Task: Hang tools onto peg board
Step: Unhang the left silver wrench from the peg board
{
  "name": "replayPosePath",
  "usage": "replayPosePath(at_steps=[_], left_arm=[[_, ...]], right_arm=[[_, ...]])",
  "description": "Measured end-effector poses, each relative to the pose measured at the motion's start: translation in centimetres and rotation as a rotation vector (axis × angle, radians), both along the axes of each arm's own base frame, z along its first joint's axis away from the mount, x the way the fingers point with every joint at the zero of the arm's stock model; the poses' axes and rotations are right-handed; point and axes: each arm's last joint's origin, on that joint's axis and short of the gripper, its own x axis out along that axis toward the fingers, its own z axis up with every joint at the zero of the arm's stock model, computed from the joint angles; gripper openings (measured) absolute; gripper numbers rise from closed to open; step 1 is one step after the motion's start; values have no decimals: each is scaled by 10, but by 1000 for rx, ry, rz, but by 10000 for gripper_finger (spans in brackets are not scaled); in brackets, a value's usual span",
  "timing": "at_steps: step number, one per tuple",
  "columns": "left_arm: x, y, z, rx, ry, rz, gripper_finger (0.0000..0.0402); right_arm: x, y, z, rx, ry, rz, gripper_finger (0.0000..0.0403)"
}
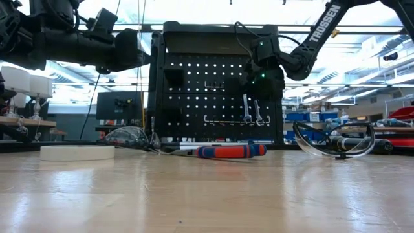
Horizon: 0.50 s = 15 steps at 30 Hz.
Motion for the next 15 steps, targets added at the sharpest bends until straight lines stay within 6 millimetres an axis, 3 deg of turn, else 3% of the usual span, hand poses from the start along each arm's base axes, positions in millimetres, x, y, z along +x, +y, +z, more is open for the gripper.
replayPosePath(at_steps=[15], left_arm=[[0,0,0,0,2,1,144]], right_arm=[[-8,-14,5,-21,-39,40,262]])
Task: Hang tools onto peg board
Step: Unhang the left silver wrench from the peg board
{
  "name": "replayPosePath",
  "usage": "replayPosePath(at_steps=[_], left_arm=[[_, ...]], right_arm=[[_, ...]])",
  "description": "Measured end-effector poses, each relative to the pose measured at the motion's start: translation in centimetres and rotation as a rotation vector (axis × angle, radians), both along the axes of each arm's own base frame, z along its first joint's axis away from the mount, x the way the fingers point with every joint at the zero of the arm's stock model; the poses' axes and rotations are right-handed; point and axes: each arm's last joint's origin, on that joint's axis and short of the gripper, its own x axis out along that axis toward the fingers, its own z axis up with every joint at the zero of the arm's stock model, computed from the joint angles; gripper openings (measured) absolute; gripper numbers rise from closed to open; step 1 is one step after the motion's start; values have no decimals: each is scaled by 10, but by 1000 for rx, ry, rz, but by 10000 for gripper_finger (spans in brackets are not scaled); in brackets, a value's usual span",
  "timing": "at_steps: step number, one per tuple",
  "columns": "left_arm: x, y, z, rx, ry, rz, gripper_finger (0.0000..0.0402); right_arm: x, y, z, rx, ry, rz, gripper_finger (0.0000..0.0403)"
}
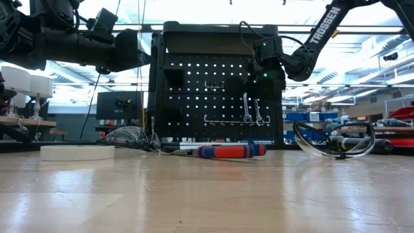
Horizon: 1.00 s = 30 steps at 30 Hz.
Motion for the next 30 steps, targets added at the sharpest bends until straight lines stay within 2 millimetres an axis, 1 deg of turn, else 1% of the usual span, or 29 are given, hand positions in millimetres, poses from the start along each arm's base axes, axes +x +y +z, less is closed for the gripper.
replayPosePath(at_steps=[10,19,30], left_arm=[[0,0,0,0,0,0,144],[0,0,0,1,1,1,144],[0,0,0,2,2,1,144]], right_arm=[[-7,-10,-1,7,6,15,247],[-7,-10,-1,0,30,29,228],[-7,-11,-1,0,31,26,227]])
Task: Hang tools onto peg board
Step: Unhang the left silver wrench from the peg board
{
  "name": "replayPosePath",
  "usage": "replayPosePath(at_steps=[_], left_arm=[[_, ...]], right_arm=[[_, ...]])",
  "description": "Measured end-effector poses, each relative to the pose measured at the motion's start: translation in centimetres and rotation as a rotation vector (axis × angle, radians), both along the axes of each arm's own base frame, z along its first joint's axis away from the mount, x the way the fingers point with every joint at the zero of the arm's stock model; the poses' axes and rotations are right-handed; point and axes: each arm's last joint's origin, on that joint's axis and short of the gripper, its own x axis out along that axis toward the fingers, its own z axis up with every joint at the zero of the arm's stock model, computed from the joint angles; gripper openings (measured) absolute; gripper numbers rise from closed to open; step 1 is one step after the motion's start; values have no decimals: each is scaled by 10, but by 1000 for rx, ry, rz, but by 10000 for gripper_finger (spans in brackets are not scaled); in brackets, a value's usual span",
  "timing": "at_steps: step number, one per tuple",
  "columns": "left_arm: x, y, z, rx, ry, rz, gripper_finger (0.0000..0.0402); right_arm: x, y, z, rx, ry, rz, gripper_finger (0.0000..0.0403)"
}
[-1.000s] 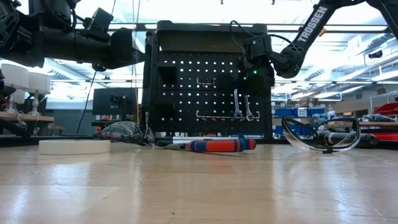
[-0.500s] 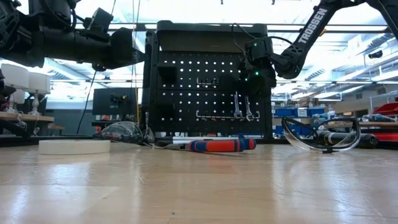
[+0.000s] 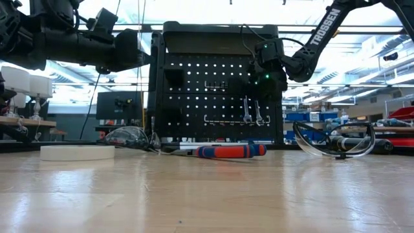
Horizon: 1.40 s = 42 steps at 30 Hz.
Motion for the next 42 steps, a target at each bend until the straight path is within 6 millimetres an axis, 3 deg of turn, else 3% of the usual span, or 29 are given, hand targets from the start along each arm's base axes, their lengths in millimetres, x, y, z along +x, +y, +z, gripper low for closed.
replayPosePath(at_steps=[6,29,42], left_arm=[[0,0,0,0,1,0,144],[0,0,0,0,4,1,144],[0,0,-1,1,13,0,144]], right_arm=[[0,0,-1,3,5,-4,210],[0,0,-3,26,26,-10,45],[0,0,-3,28,26,-6,43]])
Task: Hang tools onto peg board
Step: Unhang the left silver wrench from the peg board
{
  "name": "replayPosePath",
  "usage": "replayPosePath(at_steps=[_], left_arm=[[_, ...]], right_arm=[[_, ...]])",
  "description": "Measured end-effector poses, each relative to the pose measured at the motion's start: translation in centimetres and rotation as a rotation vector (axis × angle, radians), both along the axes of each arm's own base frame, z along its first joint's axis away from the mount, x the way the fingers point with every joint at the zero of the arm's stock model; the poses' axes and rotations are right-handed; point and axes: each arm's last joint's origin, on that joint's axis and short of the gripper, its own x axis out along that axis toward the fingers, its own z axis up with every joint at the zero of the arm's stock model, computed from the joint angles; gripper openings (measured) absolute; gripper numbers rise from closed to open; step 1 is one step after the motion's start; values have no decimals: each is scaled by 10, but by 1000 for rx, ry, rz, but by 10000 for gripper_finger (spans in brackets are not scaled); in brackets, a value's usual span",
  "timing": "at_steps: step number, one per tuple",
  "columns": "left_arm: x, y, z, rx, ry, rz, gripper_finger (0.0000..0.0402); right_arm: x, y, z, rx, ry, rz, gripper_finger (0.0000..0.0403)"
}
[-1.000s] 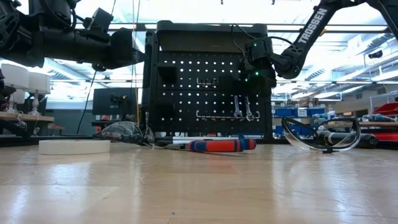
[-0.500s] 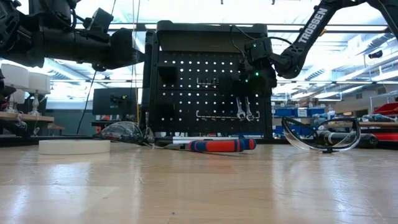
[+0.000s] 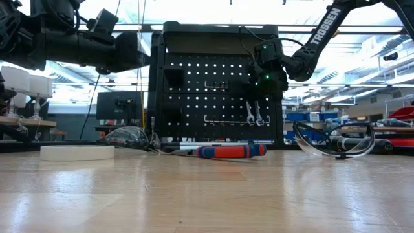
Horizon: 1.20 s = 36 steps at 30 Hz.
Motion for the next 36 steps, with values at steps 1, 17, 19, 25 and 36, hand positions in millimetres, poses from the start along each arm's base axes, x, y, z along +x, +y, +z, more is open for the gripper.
replayPosePath(at_steps=[1,17,19,25,36], left_arm=[[0,0,0,0,4,0,144],[0,0,-1,0,14,1,144],[0,0,-1,0,14,0,144],[0,0,-1,0,15,0,144],[0,0,-1,0,16,0,144]], right_arm=[[0,0,0,0,1,0,42],[-3,4,8,24,44,40,44],[-4,5,10,30,47,42,44],[-3,9,12,35,53,47,42],[-1,12,11,47,55,50,46]])
